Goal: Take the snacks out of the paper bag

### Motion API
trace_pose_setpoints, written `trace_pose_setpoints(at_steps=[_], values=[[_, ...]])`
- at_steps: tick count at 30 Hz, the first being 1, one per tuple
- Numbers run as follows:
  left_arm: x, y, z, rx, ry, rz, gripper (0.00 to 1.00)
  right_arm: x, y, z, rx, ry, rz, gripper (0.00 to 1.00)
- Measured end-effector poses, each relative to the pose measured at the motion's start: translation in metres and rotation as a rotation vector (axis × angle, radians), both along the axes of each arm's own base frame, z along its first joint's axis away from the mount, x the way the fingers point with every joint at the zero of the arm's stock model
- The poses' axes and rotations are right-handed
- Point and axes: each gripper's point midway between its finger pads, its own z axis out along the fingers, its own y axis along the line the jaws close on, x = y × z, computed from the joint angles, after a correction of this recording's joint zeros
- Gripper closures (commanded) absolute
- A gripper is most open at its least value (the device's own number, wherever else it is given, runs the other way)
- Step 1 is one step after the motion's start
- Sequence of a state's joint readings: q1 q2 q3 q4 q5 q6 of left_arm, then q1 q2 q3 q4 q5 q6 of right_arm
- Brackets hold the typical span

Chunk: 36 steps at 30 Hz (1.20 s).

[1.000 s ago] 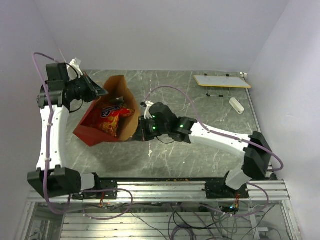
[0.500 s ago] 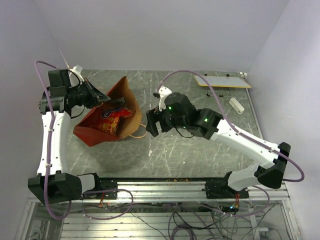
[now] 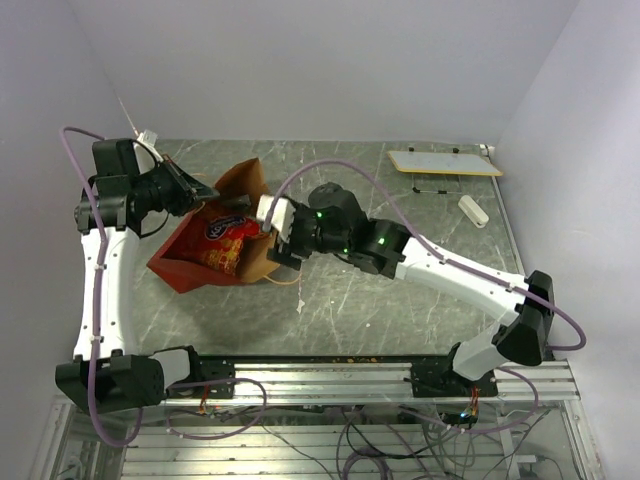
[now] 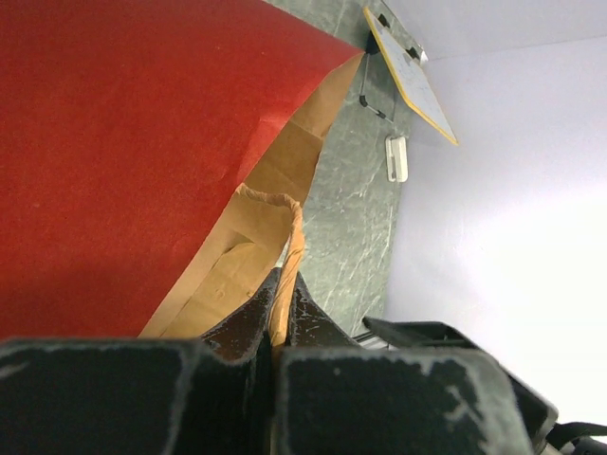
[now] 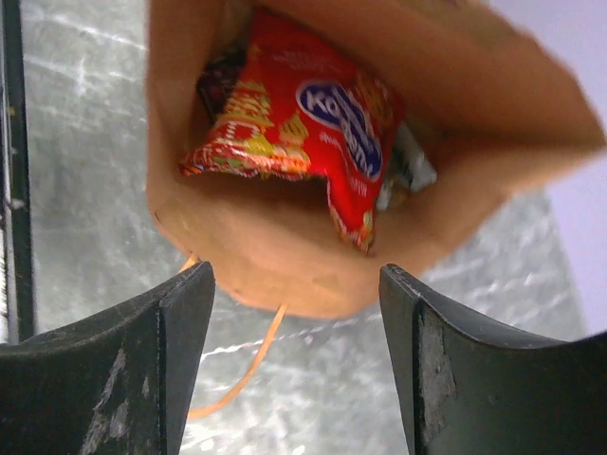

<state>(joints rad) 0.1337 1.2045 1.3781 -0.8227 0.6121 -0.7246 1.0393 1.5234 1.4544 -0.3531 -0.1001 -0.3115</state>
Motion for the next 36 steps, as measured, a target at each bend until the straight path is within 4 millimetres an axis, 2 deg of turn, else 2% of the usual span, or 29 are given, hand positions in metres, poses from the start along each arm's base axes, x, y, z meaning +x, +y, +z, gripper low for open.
trace_pose_setpoints(at_steps=[3,6,12,15,17,23,30,36], values=[[-0.003,0.000,0.003,0.000,-0.010,0.000,0.93,-0.011,0.016,0.000,-0.022,-0.158,0.182,0.28],[-0.006,-0.001,0.005,0.004,-0.019,-0.001,0.93,-0.011,0.033,-0.004,-0.043,-0.290,0.306,0.27],[-0.009,0.000,0.000,0.015,-0.009,-0.008,0.93,0.003,0.058,-0.058,-0.177,-0.376,0.432,0.24],[-0.011,0.002,-0.003,0.041,0.006,-0.016,0.93,0.013,0.068,-0.075,-0.229,-0.382,0.448,0.24],[-0.010,0.003,-0.002,0.058,0.000,-0.019,0.93,0.019,0.075,-0.077,-0.242,-0.402,0.451,0.24],[-0.013,0.004,-0.005,0.075,0.004,-0.027,0.93,0.034,0.077,-0.087,-0.300,-0.468,0.442,0.24],[-0.019,0.002,-0.010,0.081,0.030,-0.044,0.93,0.052,0.083,-0.130,-0.393,-0.480,0.440,0.24],[-0.031,-0.001,-0.009,0.090,0.036,-0.056,0.93,0.068,0.097,-0.147,-0.394,-0.498,0.417,0.26]])
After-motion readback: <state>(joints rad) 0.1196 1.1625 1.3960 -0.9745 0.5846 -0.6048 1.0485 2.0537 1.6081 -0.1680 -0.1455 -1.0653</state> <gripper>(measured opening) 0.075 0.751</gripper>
